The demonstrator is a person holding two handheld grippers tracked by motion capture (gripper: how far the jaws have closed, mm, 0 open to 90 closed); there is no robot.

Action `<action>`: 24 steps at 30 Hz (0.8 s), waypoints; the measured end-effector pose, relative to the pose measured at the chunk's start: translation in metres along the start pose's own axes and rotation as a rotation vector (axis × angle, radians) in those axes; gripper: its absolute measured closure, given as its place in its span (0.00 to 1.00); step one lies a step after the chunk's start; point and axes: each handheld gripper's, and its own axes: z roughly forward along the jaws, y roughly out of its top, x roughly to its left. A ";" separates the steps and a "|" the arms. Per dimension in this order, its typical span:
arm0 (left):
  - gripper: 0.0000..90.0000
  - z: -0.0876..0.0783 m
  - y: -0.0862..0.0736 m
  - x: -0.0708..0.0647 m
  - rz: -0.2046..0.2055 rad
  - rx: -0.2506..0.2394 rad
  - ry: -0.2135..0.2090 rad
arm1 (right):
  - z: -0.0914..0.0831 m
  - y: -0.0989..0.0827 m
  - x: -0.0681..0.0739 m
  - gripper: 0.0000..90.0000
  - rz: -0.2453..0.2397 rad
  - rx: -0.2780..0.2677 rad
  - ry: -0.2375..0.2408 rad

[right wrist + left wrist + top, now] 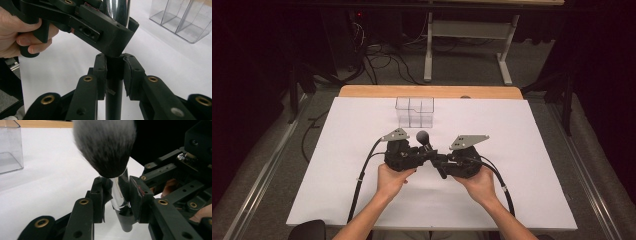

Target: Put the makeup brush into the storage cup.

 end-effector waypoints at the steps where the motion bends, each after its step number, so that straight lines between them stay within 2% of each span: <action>1: 0.76 0.000 0.000 0.000 0.002 0.003 0.000 | 0.000 0.000 0.000 0.85 -0.002 0.004 0.001; 13: 0.78 -0.001 0.001 -0.001 0.016 0.006 -0.007 | 0.001 -0.001 -0.004 0.81 0.023 0.012 0.024; 19: 0.78 -0.006 0.003 -0.001 0.034 -0.002 0.016 | 0.001 -0.002 -0.007 0.74 0.027 0.011 0.022; 24: 0.78 -0.011 0.005 0.000 0.038 -0.005 0.027 | -0.002 -0.002 -0.008 0.63 0.023 -0.004 0.011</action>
